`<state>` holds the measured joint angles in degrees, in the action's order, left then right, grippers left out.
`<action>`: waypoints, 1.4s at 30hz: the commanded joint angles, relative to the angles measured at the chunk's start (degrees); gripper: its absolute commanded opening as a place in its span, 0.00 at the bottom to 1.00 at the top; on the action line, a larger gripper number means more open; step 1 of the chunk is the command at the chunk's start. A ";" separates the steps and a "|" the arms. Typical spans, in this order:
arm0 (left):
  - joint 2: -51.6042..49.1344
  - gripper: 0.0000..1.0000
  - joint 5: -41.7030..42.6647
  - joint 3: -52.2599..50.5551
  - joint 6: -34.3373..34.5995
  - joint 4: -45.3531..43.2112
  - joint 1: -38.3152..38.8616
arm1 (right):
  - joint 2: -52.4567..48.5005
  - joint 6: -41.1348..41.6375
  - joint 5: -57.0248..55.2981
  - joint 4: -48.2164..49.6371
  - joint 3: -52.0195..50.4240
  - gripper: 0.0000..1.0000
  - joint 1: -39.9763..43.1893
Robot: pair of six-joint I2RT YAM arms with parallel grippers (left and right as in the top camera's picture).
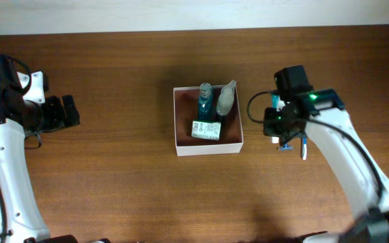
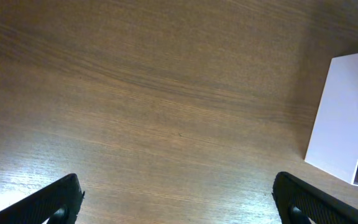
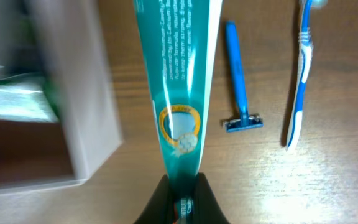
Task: Pack container
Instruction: 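Drop the toothpaste tube into the white box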
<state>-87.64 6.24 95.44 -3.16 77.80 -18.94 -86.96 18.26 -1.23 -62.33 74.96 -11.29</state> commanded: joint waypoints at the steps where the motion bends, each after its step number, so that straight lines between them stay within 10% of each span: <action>1: 0.72 1.00 0.61 0.50 0.59 -0.15 -0.24 | 6.40 -0.24 -0.55 -2.08 3.34 0.04 -4.70; 12: 0.72 1.00 0.61 0.50 0.59 -0.15 -0.24 | 8.07 -24.68 -1.01 0.87 3.37 0.04 -27.98; 26: 0.72 1.00 0.61 0.50 0.59 -0.15 -0.24 | -6.27 -65.70 -2.36 4.24 3.32 0.04 -28.39; 34: 0.72 1.00 0.61 0.50 0.59 -0.15 -0.24 | -6.84 -64.94 -9.16 5.57 3.34 0.26 -28.39; 42: 0.72 1.00 0.61 0.50 0.59 -0.15 -0.24 | -5.29 -34.49 -8.50 5.79 3.45 0.30 -27.12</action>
<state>-87.64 6.26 95.44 -3.16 77.78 -18.94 -93.71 -34.79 -9.43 -56.84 77.52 -39.38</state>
